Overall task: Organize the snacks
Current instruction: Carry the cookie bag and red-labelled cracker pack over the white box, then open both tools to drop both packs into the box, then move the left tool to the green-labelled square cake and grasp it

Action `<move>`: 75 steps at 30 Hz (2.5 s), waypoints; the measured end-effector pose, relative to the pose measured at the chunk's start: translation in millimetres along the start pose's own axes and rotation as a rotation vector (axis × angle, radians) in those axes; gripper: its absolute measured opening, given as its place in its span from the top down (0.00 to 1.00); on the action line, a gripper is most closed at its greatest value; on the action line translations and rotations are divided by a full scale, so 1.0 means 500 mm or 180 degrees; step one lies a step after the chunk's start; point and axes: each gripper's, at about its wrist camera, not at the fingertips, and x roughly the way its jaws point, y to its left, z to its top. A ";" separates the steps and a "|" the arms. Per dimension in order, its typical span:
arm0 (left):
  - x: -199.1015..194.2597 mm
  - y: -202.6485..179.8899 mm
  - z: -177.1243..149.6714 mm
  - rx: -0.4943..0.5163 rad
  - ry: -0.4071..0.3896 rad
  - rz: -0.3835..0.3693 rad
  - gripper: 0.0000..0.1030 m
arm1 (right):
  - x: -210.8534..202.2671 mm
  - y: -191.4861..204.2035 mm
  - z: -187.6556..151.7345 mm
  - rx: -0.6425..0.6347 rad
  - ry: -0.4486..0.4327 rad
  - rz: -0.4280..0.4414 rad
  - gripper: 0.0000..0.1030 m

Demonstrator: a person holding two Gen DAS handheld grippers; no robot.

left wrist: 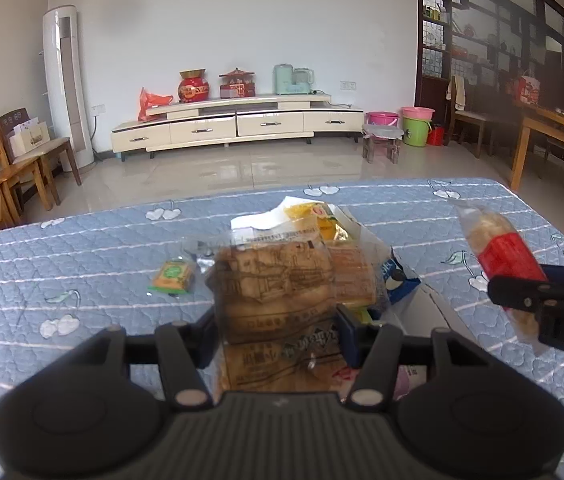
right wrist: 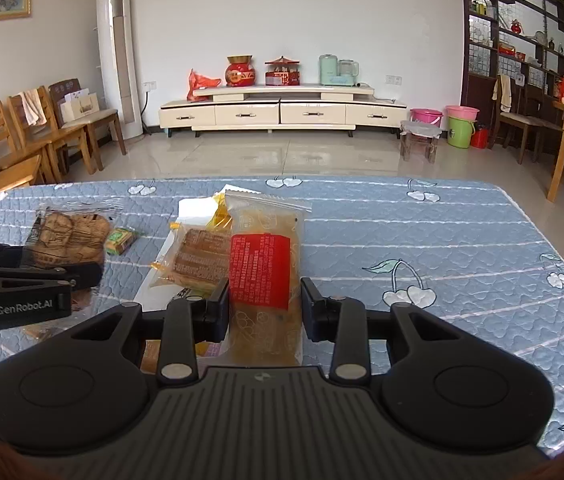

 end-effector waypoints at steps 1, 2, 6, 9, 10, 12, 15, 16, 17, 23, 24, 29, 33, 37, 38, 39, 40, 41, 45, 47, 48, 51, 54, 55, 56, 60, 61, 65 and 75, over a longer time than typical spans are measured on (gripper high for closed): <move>0.003 0.000 0.000 -0.0004 0.0010 -0.0004 0.45 | 0.005 -0.003 0.003 0.0003 0.0010 0.0006 0.59; 0.006 0.000 -0.001 -0.0006 0.0016 -0.0009 0.45 | 0.010 0.000 0.005 0.0006 0.0016 0.0015 0.58; 0.016 -0.003 -0.001 -0.0006 0.0037 -0.0022 0.45 | 0.029 0.011 0.013 -0.0009 0.0045 0.0046 0.58; 0.024 -0.004 -0.002 -0.0014 0.0053 -0.0028 0.45 | 0.043 0.019 0.021 -0.0020 0.0063 0.0066 0.58; 0.026 -0.004 -0.003 -0.0014 0.0061 -0.0029 0.45 | 0.047 0.021 0.021 -0.0024 0.0070 0.0072 0.58; 0.029 -0.003 -0.007 -0.0026 0.0071 -0.0036 0.45 | 0.055 0.025 0.019 -0.0029 0.0082 0.0077 0.59; 0.036 0.001 -0.008 -0.0048 0.0091 -0.0035 0.45 | 0.069 0.030 0.020 -0.0024 0.0113 0.0101 0.58; 0.038 0.002 -0.008 -0.0060 0.0099 -0.0036 0.45 | 0.072 0.029 0.019 -0.0029 0.0123 0.0104 0.59; 0.040 0.004 -0.008 -0.0070 0.0105 -0.0037 0.45 | 0.076 0.030 0.019 -0.0033 0.0134 0.0112 0.59; 0.050 0.013 -0.011 -0.0105 0.0125 -0.0027 0.45 | 0.096 0.030 0.018 -0.0024 0.0169 0.0129 0.58; 0.052 0.015 -0.011 -0.0115 0.0129 -0.0029 0.45 | 0.099 0.028 0.018 -0.0018 0.0164 0.0123 0.58; 0.063 0.014 -0.011 -0.0102 0.0141 -0.0060 0.45 | 0.111 0.012 0.015 0.0023 0.0123 0.0090 0.34; 0.073 0.002 -0.012 -0.0085 0.0151 -0.0136 0.45 | 0.096 -0.004 0.010 0.0121 0.0027 0.0035 0.34; 0.083 -0.014 -0.008 -0.0094 0.0169 -0.0267 0.45 | 0.067 -0.015 0.006 0.0158 -0.0100 -0.0012 0.33; 0.085 -0.018 -0.008 -0.0108 0.0163 -0.0315 0.45 | 0.061 -0.016 0.006 0.0148 -0.0128 -0.0035 0.33; 0.086 -0.021 -0.008 -0.0115 0.0159 -0.0371 0.44 | 0.055 -0.016 0.004 0.0136 -0.0153 -0.0053 0.33; 0.090 -0.023 -0.008 -0.0119 0.0177 -0.0407 0.43 | 0.050 -0.016 0.004 0.0130 -0.0175 -0.0062 0.33; 0.095 -0.025 -0.009 -0.0131 0.0200 -0.0427 0.38 | 0.046 -0.017 0.005 0.0134 -0.0190 -0.0064 0.33; 0.102 -0.012 -0.018 -0.0244 0.0221 -0.0418 0.26 | 0.037 -0.017 0.004 0.0149 -0.0238 -0.0034 0.32; 0.098 -0.001 -0.017 -0.0310 0.0210 -0.0391 0.27 | 0.033 -0.014 0.001 0.0130 -0.0265 -0.0040 0.31; 0.095 0.004 -0.015 -0.0316 0.0190 -0.0352 0.27 | 0.032 -0.012 0.001 0.0125 -0.0267 -0.0028 0.31; 0.078 0.023 -0.006 -0.0366 0.0149 -0.0271 0.27 | 0.031 -0.003 -0.001 0.0102 -0.0280 0.0008 0.31; 0.055 0.047 0.002 -0.0387 0.0088 -0.0122 0.27 | 0.028 0.011 0.000 0.0044 -0.0288 0.0049 0.30; 0.048 0.055 0.003 -0.0393 0.0080 -0.0054 0.27 | 0.026 0.017 0.000 0.0023 -0.0292 0.0066 0.28; 0.044 0.066 0.005 -0.0398 0.0068 0.0017 0.27 | 0.025 0.024 0.000 0.0004 -0.0287 0.0083 0.27; 0.017 0.112 -0.001 -0.0419 0.0035 0.0260 0.27 | 0.027 0.055 0.000 -0.0074 -0.0258 0.0167 0.23; 0.011 0.126 -0.003 -0.0442 0.0025 0.0305 0.27 | 0.026 0.063 -0.003 -0.0092 -0.0247 0.0195 0.23; -0.013 0.183 -0.016 -0.0544 0.0001 0.0439 0.27 | 0.032 0.100 -0.007 -0.0163 -0.0197 0.0299 0.21; -0.030 0.319 -0.069 -0.0778 0.0100 0.0741 0.27 | 0.053 0.180 -0.023 -0.0325 -0.0061 0.0542 0.21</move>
